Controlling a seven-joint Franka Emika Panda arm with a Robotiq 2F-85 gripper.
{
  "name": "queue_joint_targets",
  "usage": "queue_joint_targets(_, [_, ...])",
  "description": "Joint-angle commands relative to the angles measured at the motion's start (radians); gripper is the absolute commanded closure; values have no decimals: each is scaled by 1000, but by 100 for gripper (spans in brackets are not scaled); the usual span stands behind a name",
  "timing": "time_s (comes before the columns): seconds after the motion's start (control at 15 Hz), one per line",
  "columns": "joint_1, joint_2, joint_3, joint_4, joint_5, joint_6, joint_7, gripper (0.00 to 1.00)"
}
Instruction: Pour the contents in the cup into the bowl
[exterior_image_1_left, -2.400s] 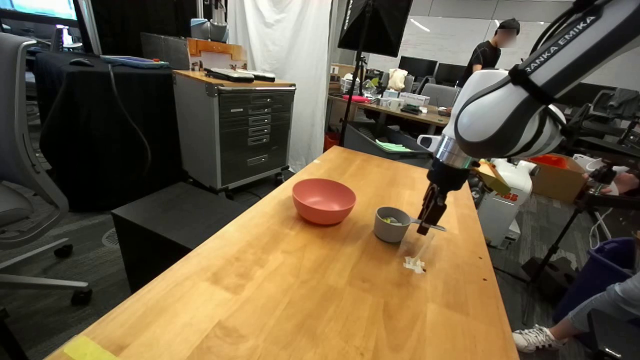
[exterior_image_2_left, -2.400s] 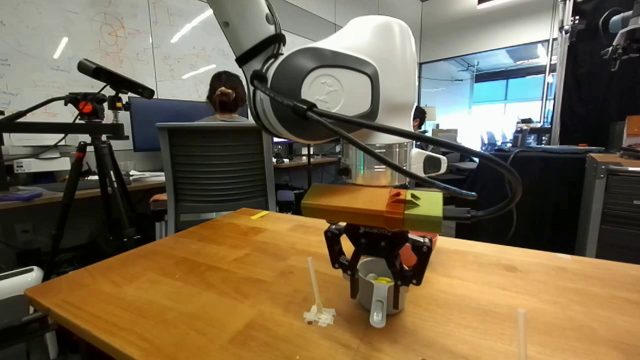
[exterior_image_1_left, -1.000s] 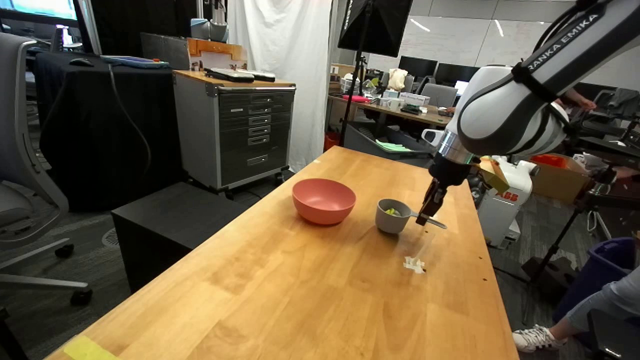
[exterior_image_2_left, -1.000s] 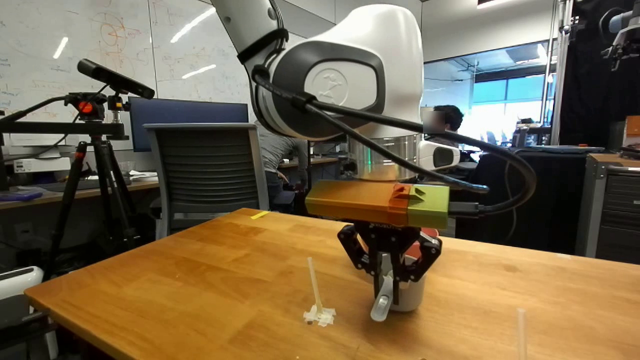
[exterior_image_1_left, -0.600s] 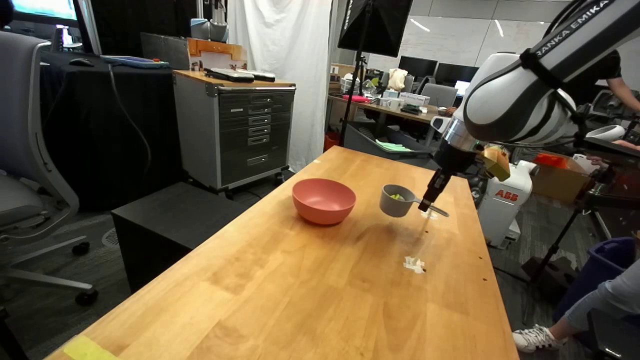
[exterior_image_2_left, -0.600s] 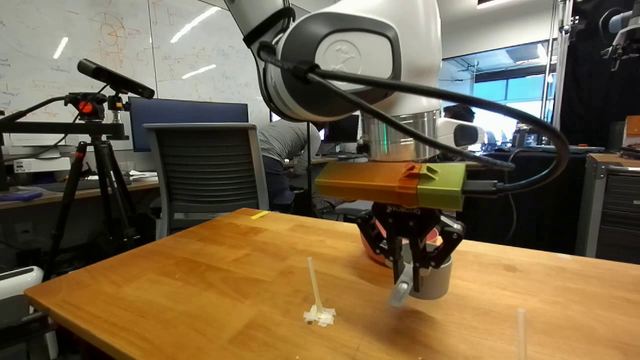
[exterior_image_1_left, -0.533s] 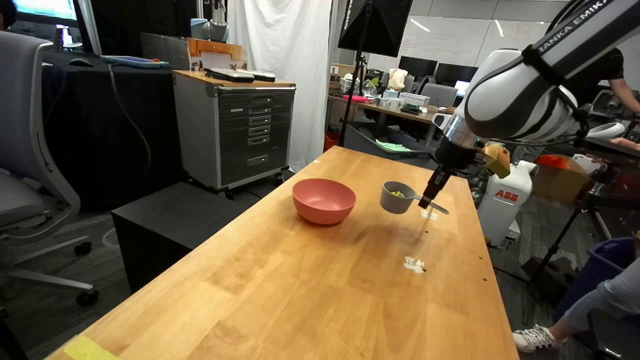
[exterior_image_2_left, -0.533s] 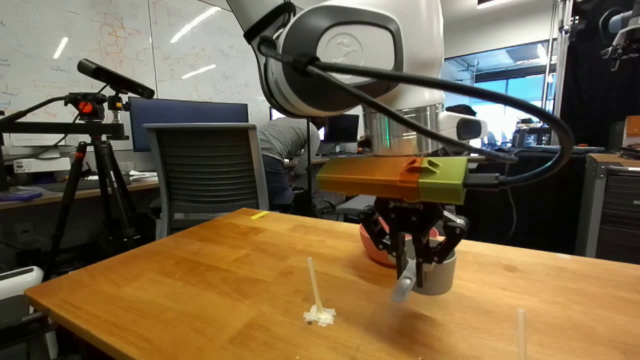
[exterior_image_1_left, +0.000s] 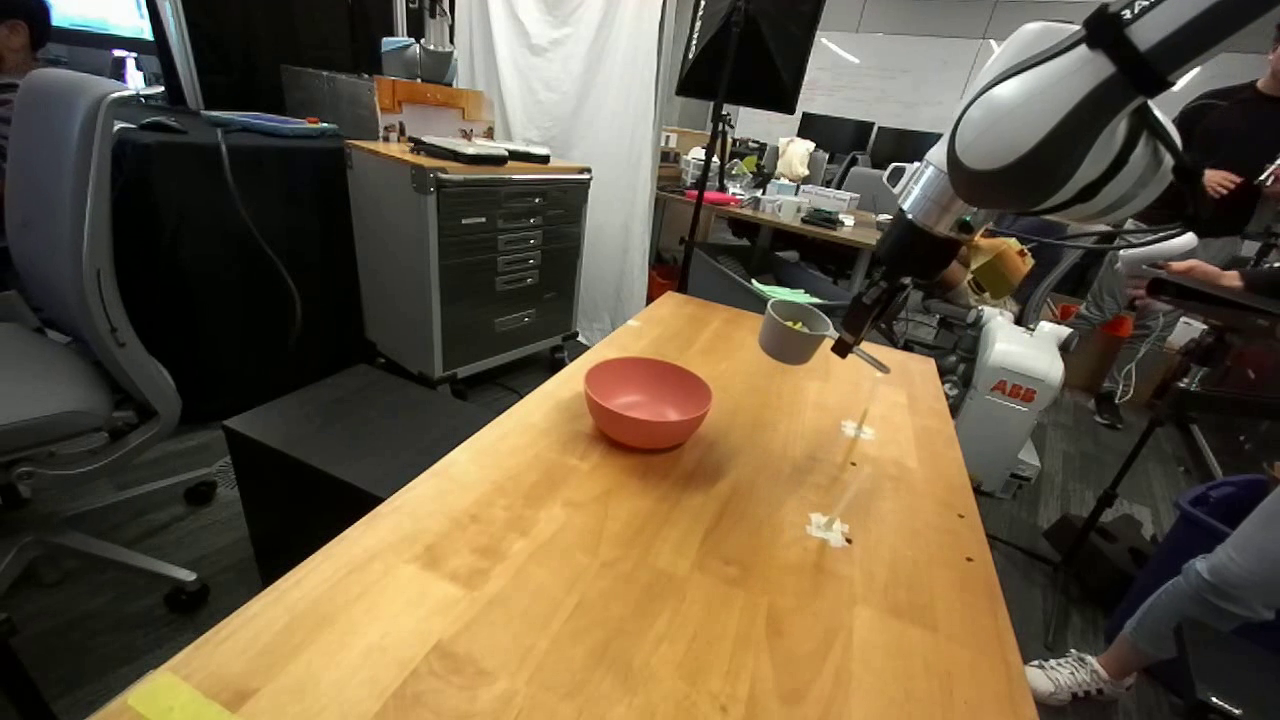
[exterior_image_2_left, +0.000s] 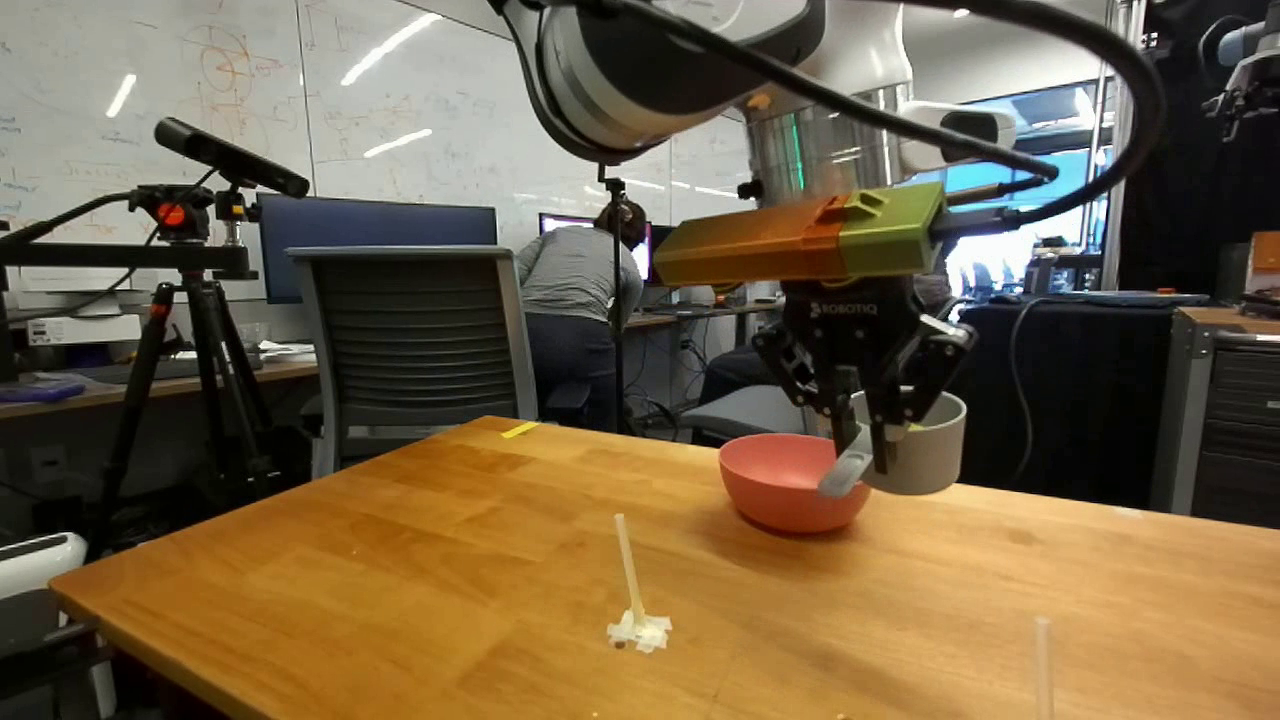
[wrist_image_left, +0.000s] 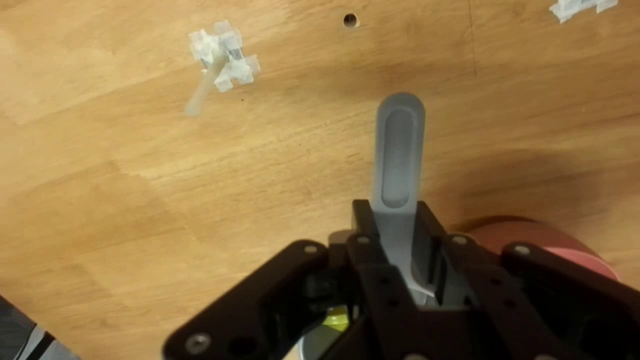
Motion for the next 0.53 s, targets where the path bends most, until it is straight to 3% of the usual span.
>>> queue_joint_targets(0.0, [35,2,-20,64,-37,-18,92,89])
queue_joint_targets(0.47, [114,48,-44,188,-134,-36,244,89])
